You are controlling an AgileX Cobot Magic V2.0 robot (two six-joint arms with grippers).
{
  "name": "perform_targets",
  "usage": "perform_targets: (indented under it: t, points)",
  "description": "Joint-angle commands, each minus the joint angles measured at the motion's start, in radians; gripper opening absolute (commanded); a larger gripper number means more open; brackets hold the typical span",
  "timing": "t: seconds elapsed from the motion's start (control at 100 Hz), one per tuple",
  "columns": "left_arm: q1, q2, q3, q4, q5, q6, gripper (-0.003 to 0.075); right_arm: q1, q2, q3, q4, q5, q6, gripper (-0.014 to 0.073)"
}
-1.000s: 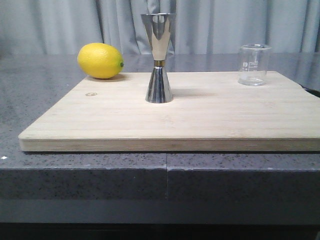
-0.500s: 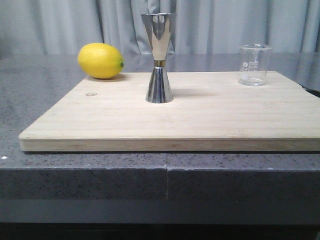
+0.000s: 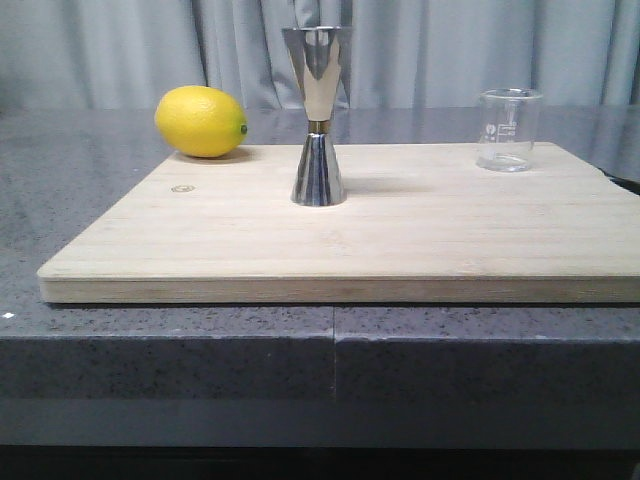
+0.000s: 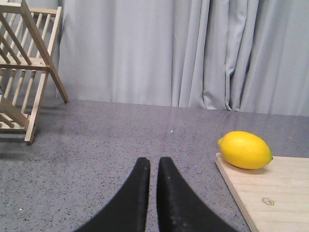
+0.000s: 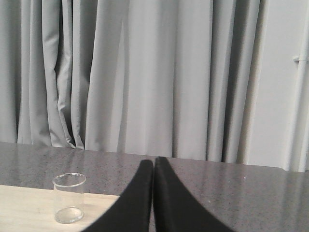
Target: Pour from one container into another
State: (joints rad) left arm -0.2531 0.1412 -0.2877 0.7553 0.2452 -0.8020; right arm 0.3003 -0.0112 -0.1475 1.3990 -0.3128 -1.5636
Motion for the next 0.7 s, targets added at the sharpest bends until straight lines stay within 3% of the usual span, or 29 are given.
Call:
perform_targets:
  t: [0.0,0.18,0.38,0.69]
  points:
    - [0.001,0.008,-0.027,0.002,-0.052,-0.009,-0.0021,-0.006,-0.004,-0.024,-0.029,-0.019,-0.008,-0.005]
    - [0.001,0.008,-0.027,0.002,-0.052,-0.009,-0.0021,-0.006,-0.004,-0.024,-0.026,-0.019,-0.008,-0.005]
    - [0.001,0.008,-0.027,0.002,-0.052,-0.009,-0.0021,-0.006,-0.004,-0.024,0.075,0.003,-0.008,-0.005]
    - [0.001,0.008,-0.027,0.002,-0.052,-0.009,-0.0021,-0.006,-0.004,-0.024,0.077,0.001,-0.008,-0.005]
